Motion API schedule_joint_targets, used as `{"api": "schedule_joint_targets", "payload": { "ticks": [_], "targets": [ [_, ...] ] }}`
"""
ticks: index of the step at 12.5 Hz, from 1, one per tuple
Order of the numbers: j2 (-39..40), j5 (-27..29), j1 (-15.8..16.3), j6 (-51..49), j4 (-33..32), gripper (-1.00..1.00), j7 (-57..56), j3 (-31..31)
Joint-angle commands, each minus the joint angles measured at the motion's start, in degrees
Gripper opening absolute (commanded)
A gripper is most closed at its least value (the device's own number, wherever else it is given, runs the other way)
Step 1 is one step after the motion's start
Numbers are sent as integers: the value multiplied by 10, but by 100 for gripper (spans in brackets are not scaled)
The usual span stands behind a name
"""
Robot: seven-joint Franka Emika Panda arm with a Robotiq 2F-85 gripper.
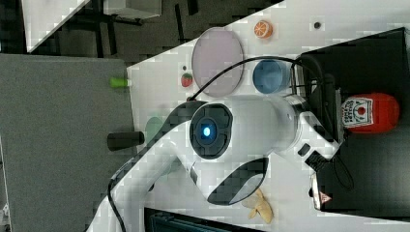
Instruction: Pick Ketchup from oven and place it on table.
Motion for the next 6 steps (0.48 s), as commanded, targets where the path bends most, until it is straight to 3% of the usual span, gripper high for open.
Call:
{"api": "schedule_joint_targets", "payload": {
  "ticks": [1,4,6],
  "targets": [
    [-29,2,0,-12,16,27,16,-5],
    [-61,-10,13,-87,65,27,16,-5],
    [-78,-51,27,-157,107,27,16,-4]
  ]
}}
